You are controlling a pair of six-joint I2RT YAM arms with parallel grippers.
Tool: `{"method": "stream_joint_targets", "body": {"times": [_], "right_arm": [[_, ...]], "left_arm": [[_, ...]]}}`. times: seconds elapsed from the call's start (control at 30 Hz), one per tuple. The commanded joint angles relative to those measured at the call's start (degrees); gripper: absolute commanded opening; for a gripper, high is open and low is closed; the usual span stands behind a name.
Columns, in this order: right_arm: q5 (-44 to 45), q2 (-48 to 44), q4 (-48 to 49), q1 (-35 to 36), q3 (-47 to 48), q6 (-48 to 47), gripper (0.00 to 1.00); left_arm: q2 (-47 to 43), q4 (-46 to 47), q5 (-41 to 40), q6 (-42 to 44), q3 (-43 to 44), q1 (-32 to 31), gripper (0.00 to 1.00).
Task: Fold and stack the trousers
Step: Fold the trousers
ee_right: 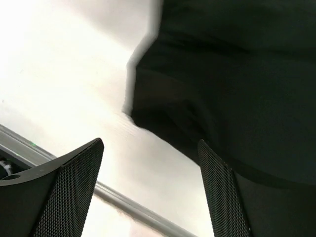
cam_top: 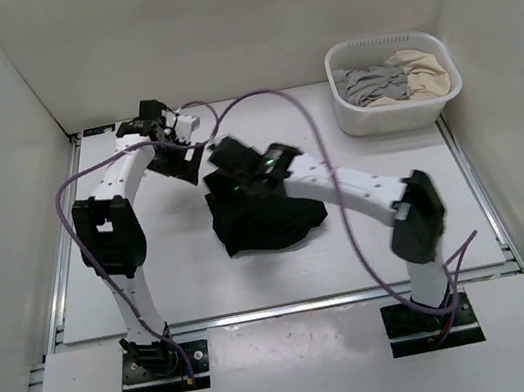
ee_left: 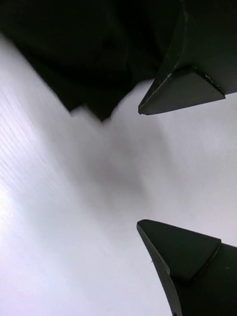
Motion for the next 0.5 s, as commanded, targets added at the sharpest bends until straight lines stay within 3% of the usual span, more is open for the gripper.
{"method": "stream_joint_targets", "body": {"times": [0.0,0.2,0.43,0.47], "right_arm": [[-0.3,-11.1,1.4,-10.9,-9.7,5.0,0.82],[-14.3,-18.2,11.9,-27.3,-33.9,7.8,0.89],[-23.4,-14.0,17.7,-31.5,-38.0,6.6,0.93],[-24.3,-14.0,18.4,-31.5,-40.0,6.6,0.92]], "left_arm": [[-6.8,1.3,7.8,3.3,2.6,-5.2,1.0],[-1.6,3.7,10.6,4.4,6.3,-11.5,1.0],[6.6,6.0,8.2,3.7,8.3,-13.2,1.0],[6.6,6.0,8.2,3.7,8.3,-13.2,0.96]]}}
